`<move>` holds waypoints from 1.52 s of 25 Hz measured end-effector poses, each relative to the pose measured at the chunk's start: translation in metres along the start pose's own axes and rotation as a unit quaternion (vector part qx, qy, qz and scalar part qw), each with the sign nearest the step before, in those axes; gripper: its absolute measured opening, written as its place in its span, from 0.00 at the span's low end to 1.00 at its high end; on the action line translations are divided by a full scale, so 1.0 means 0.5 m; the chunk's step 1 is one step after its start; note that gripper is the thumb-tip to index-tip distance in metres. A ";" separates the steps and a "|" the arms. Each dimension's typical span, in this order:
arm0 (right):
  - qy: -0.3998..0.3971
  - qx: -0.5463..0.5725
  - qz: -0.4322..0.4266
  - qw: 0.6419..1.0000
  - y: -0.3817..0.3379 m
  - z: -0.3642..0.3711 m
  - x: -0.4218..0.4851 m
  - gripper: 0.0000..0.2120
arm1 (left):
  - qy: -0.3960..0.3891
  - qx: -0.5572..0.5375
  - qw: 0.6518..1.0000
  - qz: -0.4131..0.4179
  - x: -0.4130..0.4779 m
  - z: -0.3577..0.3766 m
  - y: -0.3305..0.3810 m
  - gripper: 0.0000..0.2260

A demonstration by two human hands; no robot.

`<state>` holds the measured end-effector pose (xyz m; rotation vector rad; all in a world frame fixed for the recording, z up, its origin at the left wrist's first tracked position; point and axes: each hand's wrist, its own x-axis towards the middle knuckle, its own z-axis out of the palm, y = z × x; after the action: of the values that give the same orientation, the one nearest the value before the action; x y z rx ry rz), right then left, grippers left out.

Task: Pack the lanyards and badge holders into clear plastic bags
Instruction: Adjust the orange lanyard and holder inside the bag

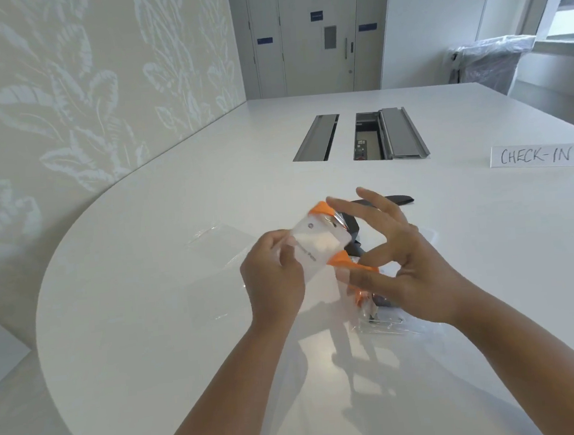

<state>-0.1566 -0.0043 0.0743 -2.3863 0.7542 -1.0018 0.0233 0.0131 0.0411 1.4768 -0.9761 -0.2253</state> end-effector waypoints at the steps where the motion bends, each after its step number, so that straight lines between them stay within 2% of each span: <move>1: 0.031 0.006 0.013 0.999 0.002 0.001 0.001 0.16 | -0.035 -0.017 0.999 -0.004 -0.005 0.004 0.003 0.06; 3: 0.133 0.026 0.066 0.989 0.010 -0.004 0.005 0.21 | -0.091 -0.089 0.991 -0.039 -0.009 0.008 0.007 0.07; 5: 0.189 0.104 0.114 0.970 0.021 -0.016 0.006 0.14 | -0.121 -0.142 0.980 -0.070 -0.009 0.007 0.008 0.09; 6: 0.191 0.139 0.122 0.964 0.024 -0.020 0.008 0.10 | -0.129 -0.154 0.977 -0.076 -0.009 0.007 0.009 0.10; 8: 0.178 0.166 0.116 0.963 0.021 -0.017 0.010 0.10 | -0.133 -0.160 0.976 -0.066 -0.013 0.006 0.013 0.09; 10: 0.185 0.181 0.124 0.958 0.018 -0.005 0.013 0.13 | -0.140 -0.173 0.973 -0.057 -0.018 0.007 0.017 0.08; 13: 0.171 0.217 0.192 0.942 0.026 0.009 0.014 0.21 | -0.169 -0.211 0.960 -0.081 -0.020 0.005 0.023 0.07; 15: 0.145 0.309 0.214 0.915 0.030 0.009 0.016 0.20 | -0.208 -0.237 0.944 -0.096 -0.019 0.000 0.026 0.04; 17: 0.134 0.422 0.214 0.871 0.029 0.005 0.017 0.16 | -0.259 -0.235 0.931 -0.107 -0.020 -0.004 0.032 0.06; 19: 0.146 0.434 0.216 0.862 0.027 0.000 0.019 0.12 | -0.282 -0.214 0.928 -0.117 -0.021 -0.008 0.040 0.06; 23: 0.162 0.353 0.206 0.898 0.038 -0.012 0.019 0.09 | -0.255 -0.132 0.952 -0.103 -0.021 -0.008 0.041 0.12; 26: 0.065 0.349 0.192 0.915 0.033 -0.012 0.015 0.15 | -0.240 -0.134 0.953 -0.129 -0.017 -0.007 0.039 0.14; 29: -0.019 0.362 0.219 0.906 0.034 -0.002 0.015 0.16 | -0.205 -0.159 0.954 -0.152 -0.012 -0.006 0.034 0.14; 33: -0.047 0.368 0.218 0.903 0.029 0.010 0.012 0.16 | -0.135 -0.178 0.961 -0.166 -0.005 -0.004 0.024 0.09; 35: -0.033 0.353 0.216 0.910 0.021 0.012 0.011 0.15 | -0.104 -0.193 0.962 -0.163 -0.001 0.000 0.020 0.06; 38: 0.072 0.320 0.251 0.910 0.020 0.012 0.015 0.07 | -0.069 -0.236 0.953 -0.174 -0.001 0.006 0.015 0.04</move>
<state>-0.1507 -0.0153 0.0686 -1.4689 0.8648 -1.0044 0.0178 0.0126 0.0472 1.1862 -0.6974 -0.7743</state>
